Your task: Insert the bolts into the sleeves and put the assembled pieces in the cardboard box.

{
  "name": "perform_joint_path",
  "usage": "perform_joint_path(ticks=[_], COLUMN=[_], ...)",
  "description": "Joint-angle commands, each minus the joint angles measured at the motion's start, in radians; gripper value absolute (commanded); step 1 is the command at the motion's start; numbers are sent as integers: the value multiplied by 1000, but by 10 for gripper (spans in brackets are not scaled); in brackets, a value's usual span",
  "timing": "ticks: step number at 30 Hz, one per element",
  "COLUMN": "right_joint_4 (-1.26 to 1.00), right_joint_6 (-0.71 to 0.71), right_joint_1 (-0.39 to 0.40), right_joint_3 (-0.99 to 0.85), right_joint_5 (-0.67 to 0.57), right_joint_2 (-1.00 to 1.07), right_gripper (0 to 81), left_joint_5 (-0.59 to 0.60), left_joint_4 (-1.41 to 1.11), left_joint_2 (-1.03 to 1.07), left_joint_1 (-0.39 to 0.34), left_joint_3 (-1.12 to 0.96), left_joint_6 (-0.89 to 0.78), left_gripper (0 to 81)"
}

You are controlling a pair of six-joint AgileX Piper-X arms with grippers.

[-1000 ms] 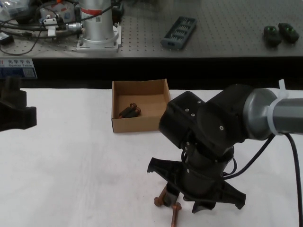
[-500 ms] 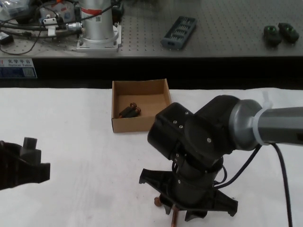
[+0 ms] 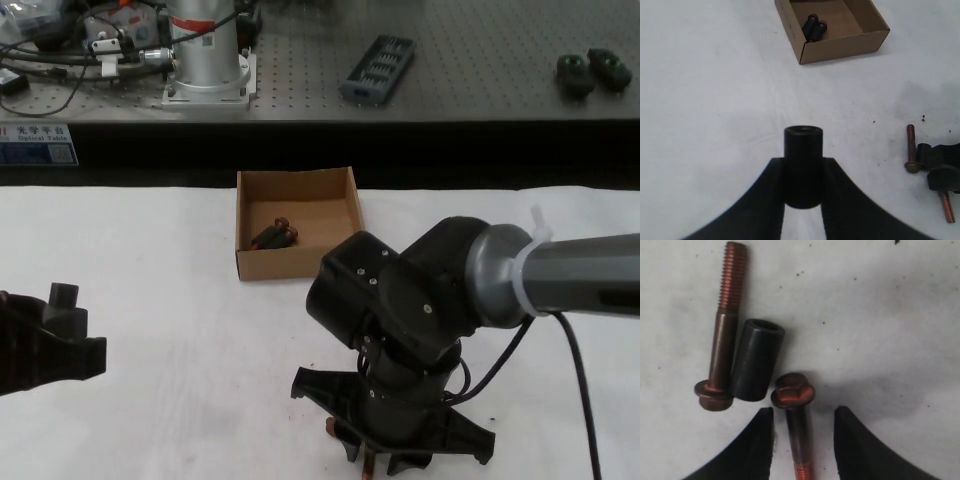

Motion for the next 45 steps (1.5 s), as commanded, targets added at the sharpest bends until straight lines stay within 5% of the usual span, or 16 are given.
perform_joint_path(ticks=[1, 22, 29, 33, 40, 45], right_joint_4=[-2, 21, 31, 29, 6, -81], right_joint_6=[3, -30, -73, -80, -216, -470], right_joint_1=[1, -2, -2, -2, -2, -2], right_joint_3=[-5, -5, -5, -5, -5, -8], right_joint_5=[-8, 6, 4, 4, -2, 13], right_joint_2=[7, 7, 7, 7, 7, -50], right_gripper=[294, 190, 3, 43, 43, 43], left_joint_5=[3, 3, 3, 3, 3, 64], left_joint_4=[-17, -17, -17, -17, -17, -83], left_joint_2=[-9, -9, -9, -9, -9, -9], left_joint_1=[3, 3, 3, 3, 3, 3], left_joint_3=[-6, -6, -6, -6, -6, 19], left_joint_6=[-9, -9, -9, -9, -9, 21], left_gripper=[101, 101, 101, 101, 101, 101])
